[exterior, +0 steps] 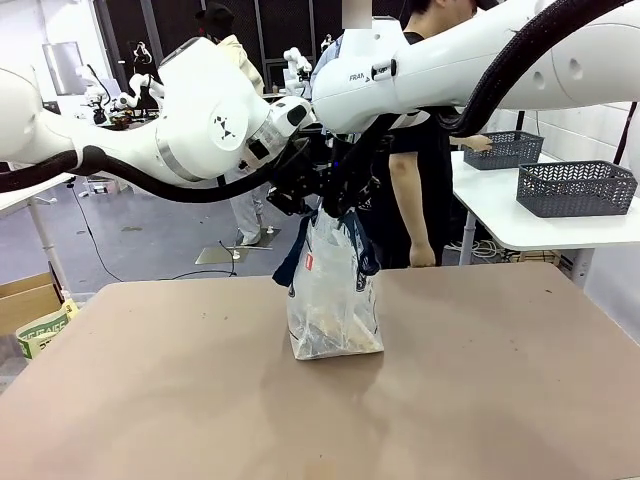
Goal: Transfer purchased items from the store into the shopping bag.
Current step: Move the Reusable shopping bag to the right side of the table.
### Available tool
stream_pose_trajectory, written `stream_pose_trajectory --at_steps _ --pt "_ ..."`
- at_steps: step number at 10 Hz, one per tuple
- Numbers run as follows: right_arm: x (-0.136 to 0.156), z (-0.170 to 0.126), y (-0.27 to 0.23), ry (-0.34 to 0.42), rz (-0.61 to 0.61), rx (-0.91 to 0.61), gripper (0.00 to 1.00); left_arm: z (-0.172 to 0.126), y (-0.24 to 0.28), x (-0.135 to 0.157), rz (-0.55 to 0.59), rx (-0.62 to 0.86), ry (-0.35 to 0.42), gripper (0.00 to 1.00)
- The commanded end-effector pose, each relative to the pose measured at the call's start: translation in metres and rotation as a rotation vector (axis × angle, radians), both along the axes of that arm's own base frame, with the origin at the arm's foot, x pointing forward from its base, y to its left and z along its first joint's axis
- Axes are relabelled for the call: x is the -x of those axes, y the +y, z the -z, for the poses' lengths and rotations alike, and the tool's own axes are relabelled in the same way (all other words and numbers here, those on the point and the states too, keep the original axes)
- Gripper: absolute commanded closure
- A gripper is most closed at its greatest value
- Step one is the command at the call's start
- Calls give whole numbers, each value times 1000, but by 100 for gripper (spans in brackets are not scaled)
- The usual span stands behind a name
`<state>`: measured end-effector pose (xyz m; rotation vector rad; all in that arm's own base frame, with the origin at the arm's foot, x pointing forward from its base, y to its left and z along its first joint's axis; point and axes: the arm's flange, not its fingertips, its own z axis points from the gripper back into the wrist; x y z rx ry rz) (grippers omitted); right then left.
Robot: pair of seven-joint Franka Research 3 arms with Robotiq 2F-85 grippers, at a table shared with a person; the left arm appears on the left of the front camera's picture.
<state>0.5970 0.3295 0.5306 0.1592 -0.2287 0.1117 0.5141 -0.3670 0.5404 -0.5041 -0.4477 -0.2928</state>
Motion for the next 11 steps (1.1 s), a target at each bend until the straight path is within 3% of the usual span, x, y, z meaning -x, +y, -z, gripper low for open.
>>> stream_pose_trajectory --at_steps 1,4,10,11 --pt "-3 1 3 -3 17 -34 100 4 6 3 57 52 10 0" --pt "-4 0 3 -1 16 -33 100 6 -2 8 109 41 33 0" --pt "-4 2 2 2 11 -37 100 30 -15 15 165 -130 67 0" --pt "-4 2 2 4 9 -38 100 32 -17 16 176 -173 50 13"
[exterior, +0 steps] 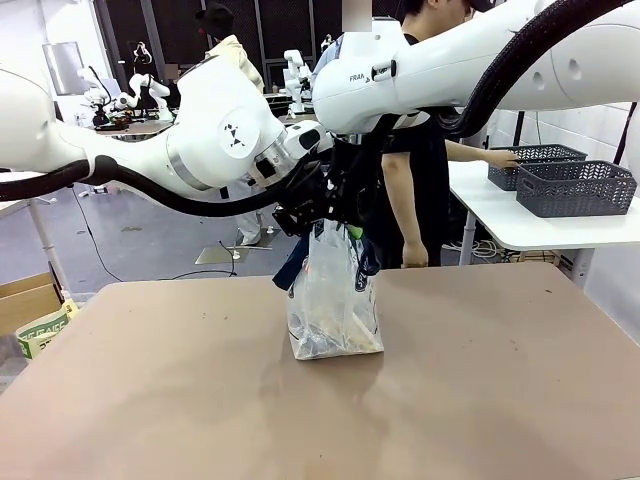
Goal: Transfer purchased items from the store into the shopping bag.
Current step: Move the Reusable shopping bag to the right side of the table.
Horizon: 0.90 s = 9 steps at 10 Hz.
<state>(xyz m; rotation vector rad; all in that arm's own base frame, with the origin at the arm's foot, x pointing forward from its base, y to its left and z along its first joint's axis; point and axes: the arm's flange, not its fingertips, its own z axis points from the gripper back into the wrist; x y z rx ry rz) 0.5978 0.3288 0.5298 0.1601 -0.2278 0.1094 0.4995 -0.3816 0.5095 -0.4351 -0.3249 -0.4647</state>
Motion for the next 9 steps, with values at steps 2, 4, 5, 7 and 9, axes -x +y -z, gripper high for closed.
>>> stream_pose_trajectory --at_steps 2,4,5,7,9 --pt "-3 2 3 2 4 -39 100 -2 -1 1 -14 -78 -43 53" --pt "-3 3 3 2 0 -43 100 -4 -2 2 -21 -82 -58 92" --pt "-3 4 3 4 -10 -46 100 -3 -1 2 -31 -93 -70 100" --pt "-1 4 3 4 -20 -43 100 -4 0 2 -34 -89 -75 100" --pt "-1 5 4 5 -26 -42 100 -7 1 3 -37 -95 -87 100"
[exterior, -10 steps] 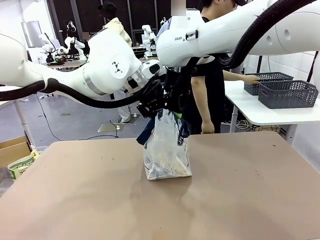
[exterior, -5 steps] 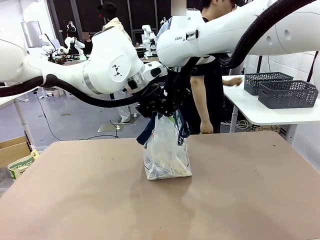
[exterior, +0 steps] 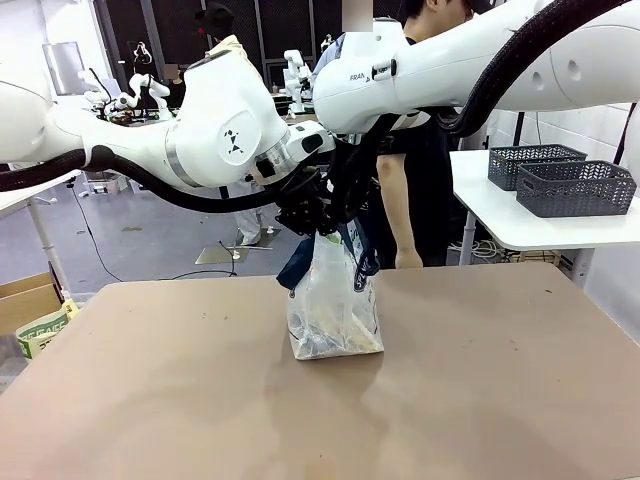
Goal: Transfer purchased items from the store into the shopping bag.
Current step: Move the Reusable shopping bag to the right side of the table.
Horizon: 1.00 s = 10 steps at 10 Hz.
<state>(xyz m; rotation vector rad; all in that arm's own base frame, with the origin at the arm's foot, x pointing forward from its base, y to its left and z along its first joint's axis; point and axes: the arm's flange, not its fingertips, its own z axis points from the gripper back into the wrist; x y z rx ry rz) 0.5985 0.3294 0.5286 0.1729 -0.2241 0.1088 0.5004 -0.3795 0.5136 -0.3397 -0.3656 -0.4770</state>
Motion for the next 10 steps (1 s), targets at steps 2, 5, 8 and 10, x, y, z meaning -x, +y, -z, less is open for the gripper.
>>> stream_pose_trajectory --at_steps 2,5,8,10 --pt "1 4 3 2 -27 -23 100 -6 1 6 -39 -45 -43 100" --pt "2 3 1 3 -26 -24 100 -8 2 6 -43 -50 -47 100" --pt "3 -1 -5 -1 -41 -68 81 -3 1 2 -19 -40 -26 100" --pt "9 -8 -14 -19 -62 -87 41 -3 1 2 -19 -40 -26 100"
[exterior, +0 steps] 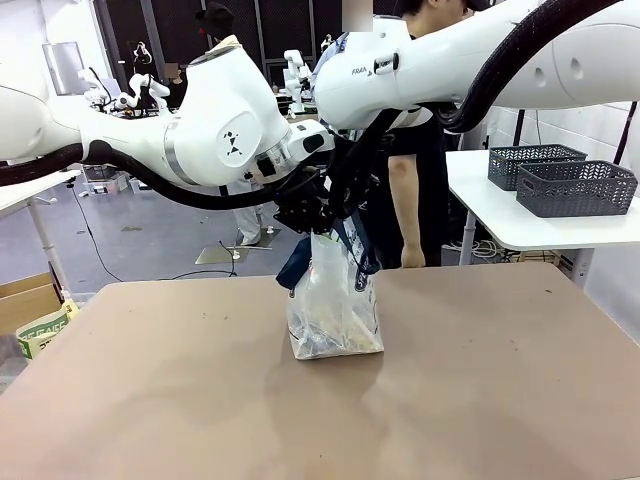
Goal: Transfer purchased items from the store into the shopping bag.
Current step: Move the Reusable shopping bag to the right side of the table.
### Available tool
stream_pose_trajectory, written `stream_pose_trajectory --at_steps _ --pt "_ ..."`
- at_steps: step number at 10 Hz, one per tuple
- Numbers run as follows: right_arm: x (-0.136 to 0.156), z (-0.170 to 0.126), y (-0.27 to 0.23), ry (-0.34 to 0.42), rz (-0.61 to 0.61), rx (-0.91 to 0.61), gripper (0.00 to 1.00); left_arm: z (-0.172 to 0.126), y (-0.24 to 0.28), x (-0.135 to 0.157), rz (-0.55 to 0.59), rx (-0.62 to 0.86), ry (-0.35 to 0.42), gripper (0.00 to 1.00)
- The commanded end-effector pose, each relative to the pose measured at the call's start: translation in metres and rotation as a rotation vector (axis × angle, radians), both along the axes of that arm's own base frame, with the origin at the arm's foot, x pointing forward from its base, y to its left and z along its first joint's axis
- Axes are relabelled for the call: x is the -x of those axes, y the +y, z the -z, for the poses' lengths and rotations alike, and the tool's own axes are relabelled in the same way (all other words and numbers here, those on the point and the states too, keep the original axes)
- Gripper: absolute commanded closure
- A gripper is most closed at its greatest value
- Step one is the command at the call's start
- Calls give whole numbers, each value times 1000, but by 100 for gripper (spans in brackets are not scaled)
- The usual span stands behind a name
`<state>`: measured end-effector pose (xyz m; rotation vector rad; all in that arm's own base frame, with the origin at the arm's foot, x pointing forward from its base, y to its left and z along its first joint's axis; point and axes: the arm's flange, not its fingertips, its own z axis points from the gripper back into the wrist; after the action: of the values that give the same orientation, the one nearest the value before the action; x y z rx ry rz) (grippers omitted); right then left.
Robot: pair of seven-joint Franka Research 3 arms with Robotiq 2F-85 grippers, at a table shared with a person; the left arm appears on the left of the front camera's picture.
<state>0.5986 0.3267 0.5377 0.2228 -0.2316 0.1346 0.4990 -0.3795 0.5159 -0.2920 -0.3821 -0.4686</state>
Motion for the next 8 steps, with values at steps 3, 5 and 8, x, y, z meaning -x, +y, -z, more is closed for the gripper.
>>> stream_pose_trajectory --at_steps 3,5,8 --pt "22 -6 -35 -6 -78 -28 0 -1 1 0 1 -1 -2 100" --pt "28 -5 -64 -5 -121 -25 0 -1 1 0 1 -1 -2 100" --pt "41 -5 -130 -48 -354 -62 0 -1 1 0 1 -1 -2 100"
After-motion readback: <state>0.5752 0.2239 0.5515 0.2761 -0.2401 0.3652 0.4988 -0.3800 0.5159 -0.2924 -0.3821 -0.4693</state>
